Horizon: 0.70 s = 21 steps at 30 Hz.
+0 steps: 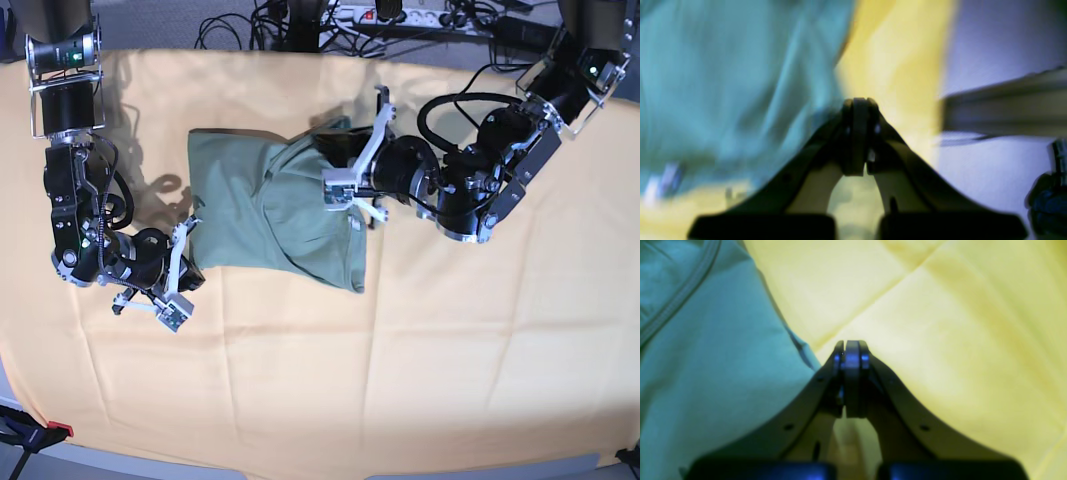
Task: Fold the T-shirt properly
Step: 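Grasp the stack's edges with both grippers and square it up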
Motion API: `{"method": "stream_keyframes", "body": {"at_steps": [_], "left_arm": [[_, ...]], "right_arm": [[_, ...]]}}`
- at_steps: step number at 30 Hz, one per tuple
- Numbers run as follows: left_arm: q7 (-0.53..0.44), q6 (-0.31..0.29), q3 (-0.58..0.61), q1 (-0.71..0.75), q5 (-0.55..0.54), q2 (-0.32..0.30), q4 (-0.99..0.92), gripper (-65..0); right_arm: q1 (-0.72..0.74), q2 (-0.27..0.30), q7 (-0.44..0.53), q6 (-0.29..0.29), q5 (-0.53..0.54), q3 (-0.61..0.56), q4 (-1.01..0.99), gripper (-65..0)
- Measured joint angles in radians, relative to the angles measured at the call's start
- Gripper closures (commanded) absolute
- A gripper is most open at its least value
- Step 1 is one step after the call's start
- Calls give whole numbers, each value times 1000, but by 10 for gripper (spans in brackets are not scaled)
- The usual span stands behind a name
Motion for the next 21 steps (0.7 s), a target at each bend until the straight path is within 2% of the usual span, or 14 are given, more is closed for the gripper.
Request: {"method": "stream_keyframes", "body": {"at_steps": [2, 5, 9, 13, 17, 19, 21], "left_arm": [[-1, 0, 0, 0, -42, 14, 2, 0], [7, 0, -1, 10, -38, 30, 2, 0], [6, 0, -1, 53, -21, 44, 2, 0], [-38, 0, -1, 102, 130, 49, 1, 0], [-127, 1, -1, 140, 269, 48, 0, 0], [-144, 12, -1, 163, 361, 49, 0, 0], [-163, 23, -2, 185, 403, 47, 0, 0]], "right_arm": [[0, -17, 1, 0, -5, 0, -50, 0], [1, -42, -2, 0, -8, 0, -109, 0], [9, -41, 24, 0, -7, 0, -113, 0], [39, -42, 18, 0, 3, 0, -113, 0], [85, -44, -9, 0, 80, 0, -113, 0], [98, -47, -29, 0, 78, 0, -113, 0], [96, -44, -49, 0, 72, -9, -113, 0]]}}
